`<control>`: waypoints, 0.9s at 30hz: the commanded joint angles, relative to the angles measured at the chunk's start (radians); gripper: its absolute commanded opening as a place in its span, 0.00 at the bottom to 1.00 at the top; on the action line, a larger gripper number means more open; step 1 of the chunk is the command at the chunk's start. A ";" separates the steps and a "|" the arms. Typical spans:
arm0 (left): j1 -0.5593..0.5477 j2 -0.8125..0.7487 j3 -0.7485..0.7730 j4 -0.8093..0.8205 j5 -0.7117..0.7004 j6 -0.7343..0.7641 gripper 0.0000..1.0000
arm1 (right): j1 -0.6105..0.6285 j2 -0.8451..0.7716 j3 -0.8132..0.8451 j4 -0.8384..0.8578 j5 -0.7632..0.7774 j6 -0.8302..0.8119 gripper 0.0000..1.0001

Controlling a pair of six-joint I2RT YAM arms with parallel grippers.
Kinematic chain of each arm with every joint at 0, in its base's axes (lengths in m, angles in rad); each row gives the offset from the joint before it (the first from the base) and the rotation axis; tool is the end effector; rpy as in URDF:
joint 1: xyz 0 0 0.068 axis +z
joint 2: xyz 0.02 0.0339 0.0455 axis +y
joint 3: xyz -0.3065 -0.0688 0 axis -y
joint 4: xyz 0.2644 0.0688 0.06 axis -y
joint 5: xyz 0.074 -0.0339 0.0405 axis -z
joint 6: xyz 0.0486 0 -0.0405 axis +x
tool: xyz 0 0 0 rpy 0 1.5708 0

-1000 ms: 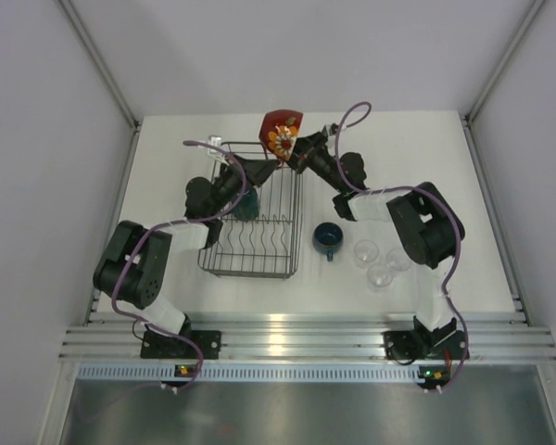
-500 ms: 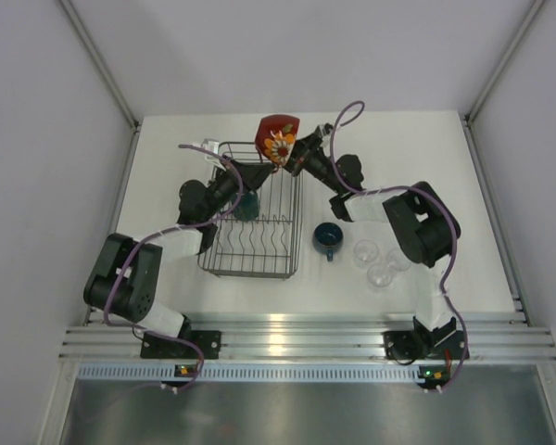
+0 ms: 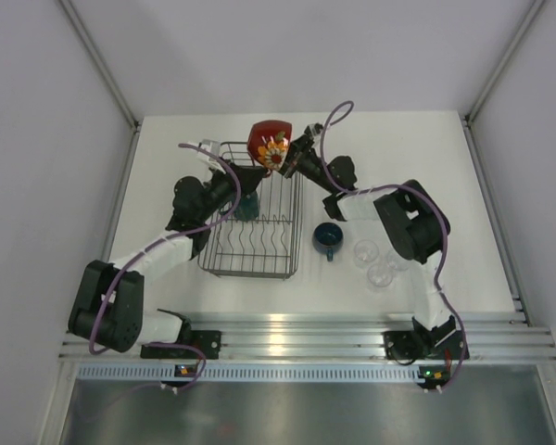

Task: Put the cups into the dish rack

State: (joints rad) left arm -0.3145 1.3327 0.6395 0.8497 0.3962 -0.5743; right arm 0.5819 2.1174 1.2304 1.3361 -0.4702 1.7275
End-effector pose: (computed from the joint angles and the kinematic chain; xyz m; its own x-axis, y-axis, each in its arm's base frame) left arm 0.2860 -0.1127 0.3071 -0.2275 -0.4530 -0.8620 0.6245 0.6113 -0.4861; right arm 0.4044 0.2924 0.2592 -0.8774 0.4768 -0.0537 -0.2286 -0.3169 0.9205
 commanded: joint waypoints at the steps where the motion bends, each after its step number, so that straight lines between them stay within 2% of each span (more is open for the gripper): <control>1: 0.051 -0.084 0.072 0.160 -0.175 0.163 0.00 | -0.031 0.027 0.012 0.374 -0.027 0.000 0.06; 11: 0.041 -0.109 0.052 0.178 -0.241 0.180 0.00 | -0.030 0.056 0.017 0.376 -0.034 -0.003 0.08; 18: -0.029 -0.072 0.121 0.105 -0.324 0.293 0.00 | -0.022 0.053 0.021 0.374 -0.038 -0.025 0.08; 22: -0.112 -0.058 0.160 0.051 -0.507 0.390 0.00 | -0.022 0.041 0.004 0.376 -0.036 -0.040 0.08; 27: -0.179 -0.024 0.210 0.025 -0.620 0.473 0.00 | -0.019 0.041 0.000 0.376 -0.036 -0.054 0.08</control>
State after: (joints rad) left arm -0.4831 1.3247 0.7277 0.6483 -0.0078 -0.2955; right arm 0.5652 2.1521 1.2453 1.3609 -0.4599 1.6852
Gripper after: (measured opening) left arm 0.251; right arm 0.141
